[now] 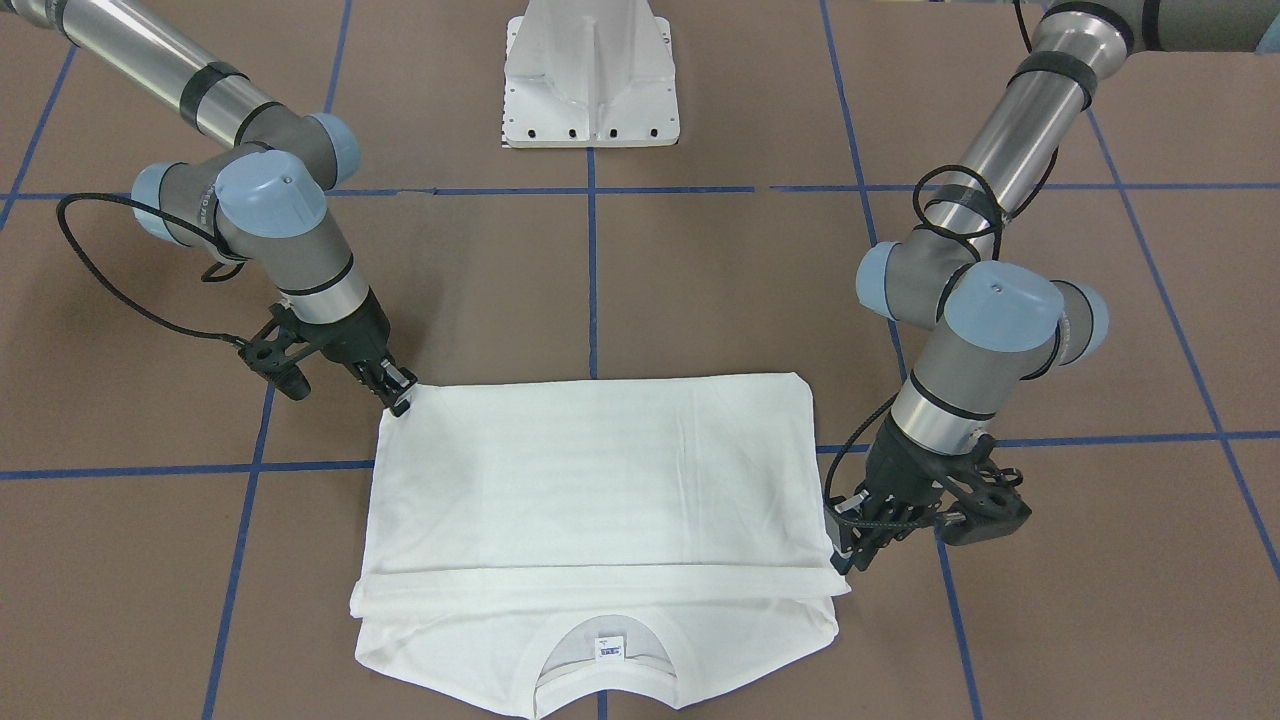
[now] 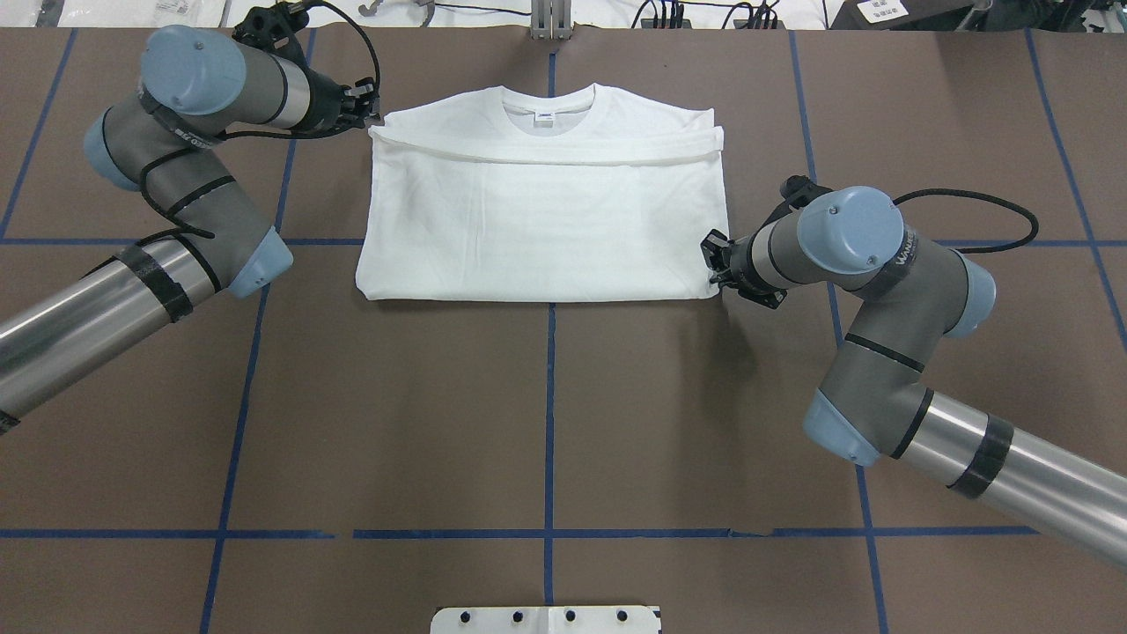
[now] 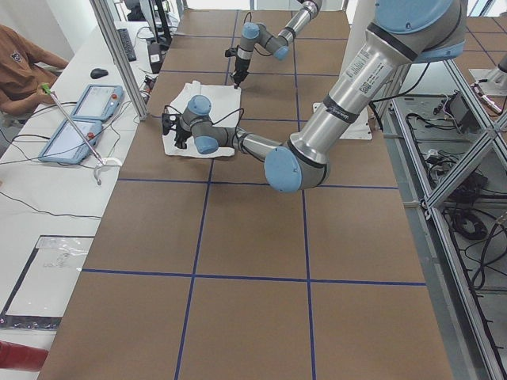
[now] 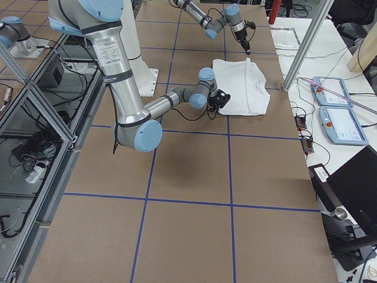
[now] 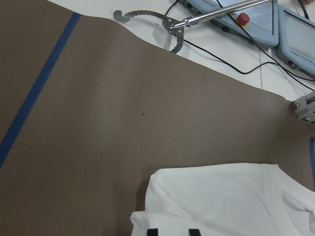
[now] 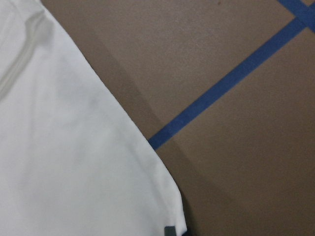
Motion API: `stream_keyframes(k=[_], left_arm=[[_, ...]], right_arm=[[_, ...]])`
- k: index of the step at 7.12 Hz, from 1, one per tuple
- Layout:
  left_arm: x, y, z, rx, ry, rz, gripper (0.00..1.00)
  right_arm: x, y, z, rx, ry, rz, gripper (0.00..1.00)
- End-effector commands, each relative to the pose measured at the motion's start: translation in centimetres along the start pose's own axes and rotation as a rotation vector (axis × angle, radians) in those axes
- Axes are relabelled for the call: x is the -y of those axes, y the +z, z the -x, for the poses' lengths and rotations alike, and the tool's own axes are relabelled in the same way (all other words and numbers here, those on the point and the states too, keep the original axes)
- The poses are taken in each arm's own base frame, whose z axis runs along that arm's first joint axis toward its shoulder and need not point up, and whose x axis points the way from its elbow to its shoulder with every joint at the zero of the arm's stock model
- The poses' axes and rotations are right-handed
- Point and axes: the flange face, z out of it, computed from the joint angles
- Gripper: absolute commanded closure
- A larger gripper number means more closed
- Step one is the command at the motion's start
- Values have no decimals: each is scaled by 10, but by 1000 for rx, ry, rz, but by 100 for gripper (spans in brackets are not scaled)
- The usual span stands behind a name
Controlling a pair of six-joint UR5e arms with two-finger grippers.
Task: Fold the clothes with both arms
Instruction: 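Release the folded edge and move the right gripper to the shirt's side, then drag the shirt side nearer the robot with the right gripper while the left gripper follows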
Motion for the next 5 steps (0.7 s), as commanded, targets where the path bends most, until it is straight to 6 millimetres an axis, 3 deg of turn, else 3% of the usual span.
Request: stream_keyframes(k=[1, 2, 4, 5], left_arm=[[0, -8, -8, -19, -1, -5, 67], [-2, -20, -19, -49, 4, -8, 67], [-35, -71, -18, -149, 28, 120, 67], [-52, -99, -15, -190, -43, 206, 61]], right_arm=[[-3, -32, -18, 32, -7, 18, 100], [-21, -66, -66, 25, 6, 67, 100], [-105, -123, -122, 6, -34, 212, 100], [-142, -145, -146, -23, -65, 296, 100]])
